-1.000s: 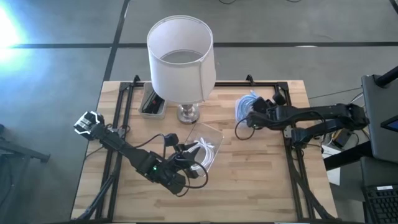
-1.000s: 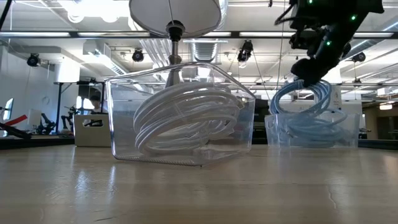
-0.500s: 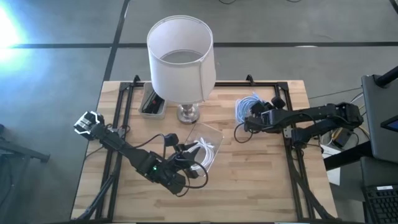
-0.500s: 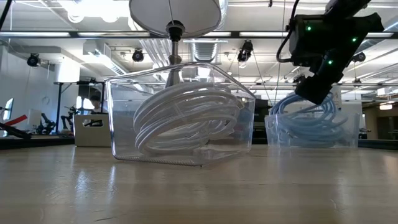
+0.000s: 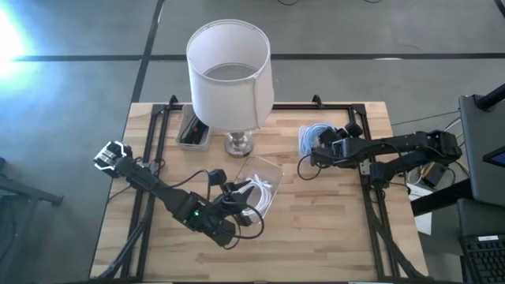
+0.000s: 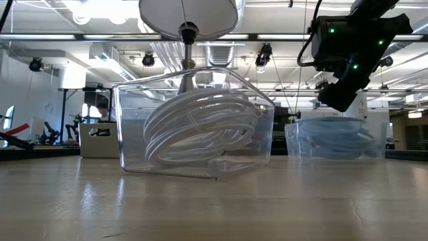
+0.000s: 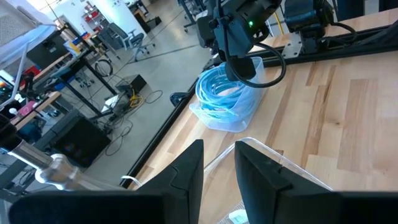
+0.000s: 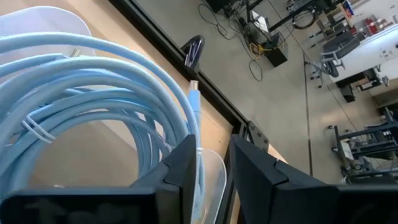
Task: Pick & Place USB Port
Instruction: Put the blue display cable into the white bin, then return to Home Position
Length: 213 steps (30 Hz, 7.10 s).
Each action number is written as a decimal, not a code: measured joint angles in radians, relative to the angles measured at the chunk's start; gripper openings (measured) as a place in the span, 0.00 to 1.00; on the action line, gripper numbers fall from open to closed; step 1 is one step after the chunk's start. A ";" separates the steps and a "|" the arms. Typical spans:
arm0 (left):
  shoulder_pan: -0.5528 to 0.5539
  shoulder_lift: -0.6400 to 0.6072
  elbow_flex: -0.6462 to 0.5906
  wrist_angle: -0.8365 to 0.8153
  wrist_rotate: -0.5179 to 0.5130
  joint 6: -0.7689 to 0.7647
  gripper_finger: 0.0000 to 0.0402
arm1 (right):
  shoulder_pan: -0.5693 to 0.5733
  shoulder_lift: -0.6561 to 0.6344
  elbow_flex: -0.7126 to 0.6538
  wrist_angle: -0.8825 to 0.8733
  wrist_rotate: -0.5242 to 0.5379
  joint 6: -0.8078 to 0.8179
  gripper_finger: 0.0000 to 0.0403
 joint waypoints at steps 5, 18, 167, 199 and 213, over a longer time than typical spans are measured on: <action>-0.002 -0.006 0.000 -0.001 0.000 0.000 0.23 | 0.000 0.000 0.000 0.000 0.000 0.000 0.27; -0.067 -0.187 -0.025 -0.134 -0.003 -0.032 0.23 | 0.048 -0.065 0.239 -0.035 -0.308 -0.051 0.23; 0.433 -1.645 -1.411 0.518 0.939 0.282 0.02 | 0.297 -1.079 -0.700 1.068 -0.855 -0.660 0.02; 0.433 -1.645 -1.407 0.528 0.939 0.282 0.02 | 0.297 -1.079 -0.700 1.068 -0.855 -0.660 0.02; 0.433 -1.645 -1.407 0.529 0.938 0.282 0.02 | 0.297 -1.079 -0.699 1.068 -0.854 -0.662 0.02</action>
